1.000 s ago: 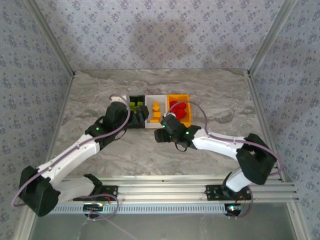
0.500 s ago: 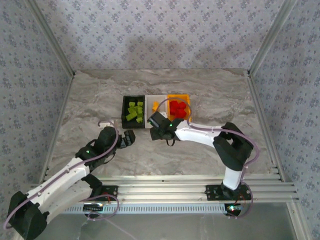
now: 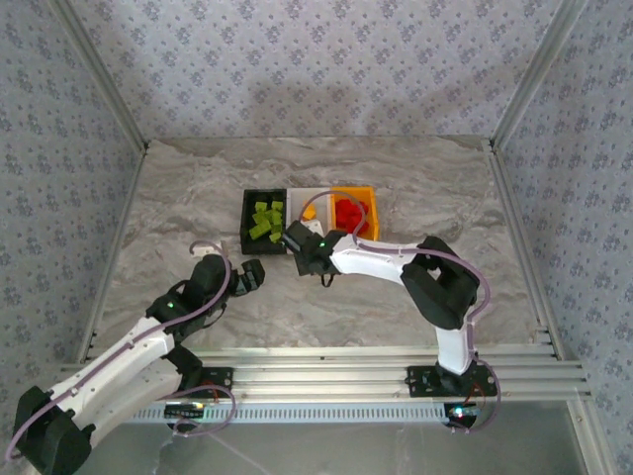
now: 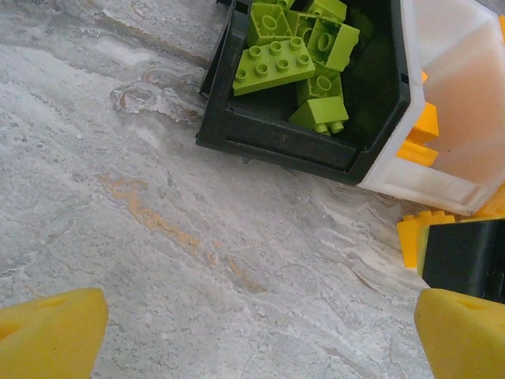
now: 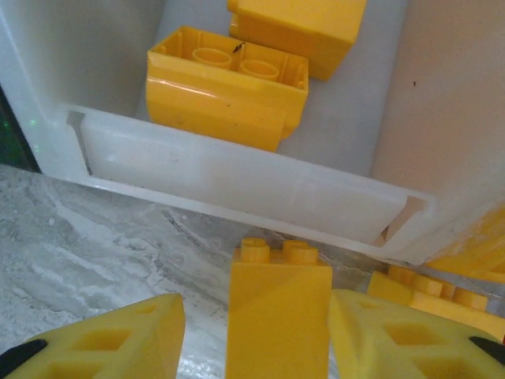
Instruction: Sort the legos into containers by color
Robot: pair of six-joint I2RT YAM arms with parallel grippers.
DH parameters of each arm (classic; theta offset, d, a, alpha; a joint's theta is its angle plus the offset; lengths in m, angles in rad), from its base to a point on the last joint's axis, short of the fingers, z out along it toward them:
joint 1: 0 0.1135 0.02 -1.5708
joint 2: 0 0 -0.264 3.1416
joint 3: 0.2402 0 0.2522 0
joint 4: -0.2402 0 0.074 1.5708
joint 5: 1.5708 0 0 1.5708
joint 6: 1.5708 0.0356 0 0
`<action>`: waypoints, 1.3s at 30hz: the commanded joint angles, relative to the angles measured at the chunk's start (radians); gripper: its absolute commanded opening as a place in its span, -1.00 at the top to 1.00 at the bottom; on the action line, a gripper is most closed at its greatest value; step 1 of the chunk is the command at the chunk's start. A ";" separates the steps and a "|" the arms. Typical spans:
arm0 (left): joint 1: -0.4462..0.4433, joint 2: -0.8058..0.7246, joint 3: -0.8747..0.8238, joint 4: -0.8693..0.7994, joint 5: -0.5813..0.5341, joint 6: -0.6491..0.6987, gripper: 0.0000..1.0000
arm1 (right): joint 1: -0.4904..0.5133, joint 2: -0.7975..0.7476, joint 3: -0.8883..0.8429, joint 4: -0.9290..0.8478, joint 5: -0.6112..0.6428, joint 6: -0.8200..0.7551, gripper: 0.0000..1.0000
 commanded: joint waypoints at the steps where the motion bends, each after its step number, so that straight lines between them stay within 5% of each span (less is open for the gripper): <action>1: 0.008 -0.013 -0.006 0.000 -0.018 -0.008 -0.99 | 0.005 0.047 0.014 -0.042 0.018 0.005 -0.02; 19: 0.009 -0.023 -0.015 -0.004 -0.016 -0.024 -0.99 | 0.088 -0.125 -0.044 -0.006 0.084 -0.009 -0.21; 28: 0.009 -0.034 -0.023 -0.008 -0.019 -0.030 -0.99 | 0.031 -0.039 -0.033 -0.022 0.061 0.056 -0.31; 39: 0.009 -0.052 -0.030 -0.012 -0.029 -0.033 -1.00 | 0.013 0.045 -0.022 0.007 0.060 0.061 -0.18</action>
